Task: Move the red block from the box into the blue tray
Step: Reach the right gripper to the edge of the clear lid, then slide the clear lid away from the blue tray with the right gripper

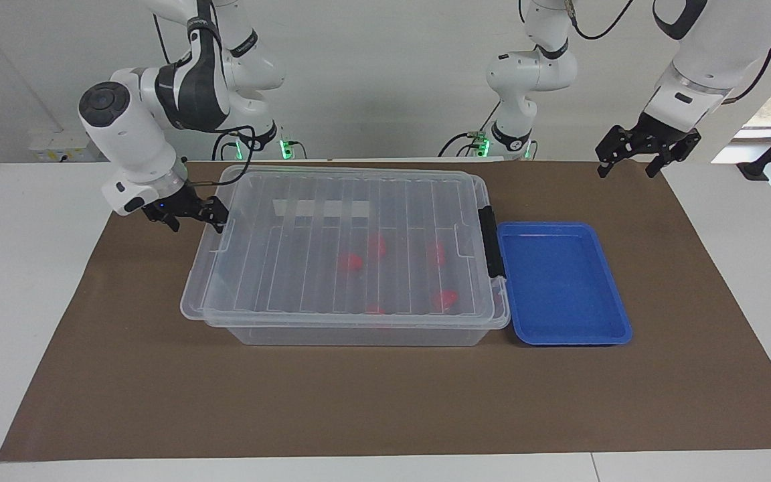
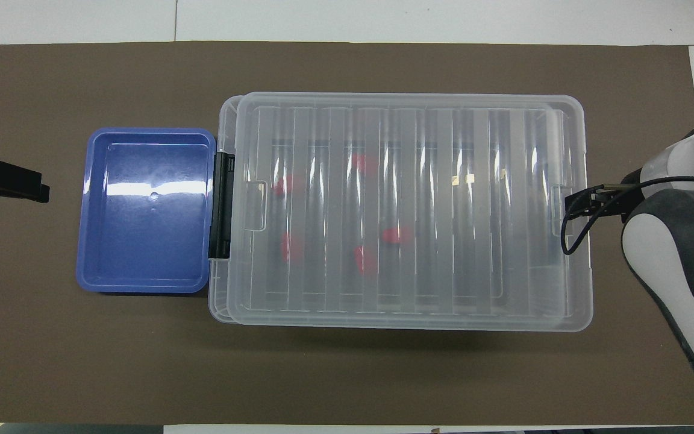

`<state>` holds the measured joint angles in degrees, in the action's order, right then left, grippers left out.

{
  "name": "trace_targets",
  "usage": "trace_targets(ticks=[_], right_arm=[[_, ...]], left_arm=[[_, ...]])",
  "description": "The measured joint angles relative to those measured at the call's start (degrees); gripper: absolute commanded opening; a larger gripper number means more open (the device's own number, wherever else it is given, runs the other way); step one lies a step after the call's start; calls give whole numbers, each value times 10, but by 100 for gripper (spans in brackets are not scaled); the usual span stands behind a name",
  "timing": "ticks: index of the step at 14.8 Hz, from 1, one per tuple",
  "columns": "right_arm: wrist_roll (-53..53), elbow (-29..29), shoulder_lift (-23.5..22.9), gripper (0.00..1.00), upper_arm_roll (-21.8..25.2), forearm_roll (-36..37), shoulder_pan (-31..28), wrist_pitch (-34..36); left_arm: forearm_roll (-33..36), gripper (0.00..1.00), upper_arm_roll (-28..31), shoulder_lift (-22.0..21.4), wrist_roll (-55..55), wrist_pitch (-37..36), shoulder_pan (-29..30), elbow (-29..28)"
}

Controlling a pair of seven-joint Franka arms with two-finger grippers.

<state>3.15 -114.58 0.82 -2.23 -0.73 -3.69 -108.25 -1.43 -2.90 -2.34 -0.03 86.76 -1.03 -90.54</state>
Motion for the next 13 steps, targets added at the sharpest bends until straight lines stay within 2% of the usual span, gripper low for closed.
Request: trace_targets(ticks=[4, 9, 13], right_arm=[[-3, -11, 4, 100, 0, 1, -13, -11], [-50, -12, 5, 100, 1, 4, -64, -11], [-64, -13, 6, 100, 1, 22, -73, -11]], left_arm=[[0, 100, 0, 0, 0, 0, 0, 0], [0, 100, 0, 0, 0, 0, 0, 0], [0, 100, 0, 0, 0, 0, 0, 0]])
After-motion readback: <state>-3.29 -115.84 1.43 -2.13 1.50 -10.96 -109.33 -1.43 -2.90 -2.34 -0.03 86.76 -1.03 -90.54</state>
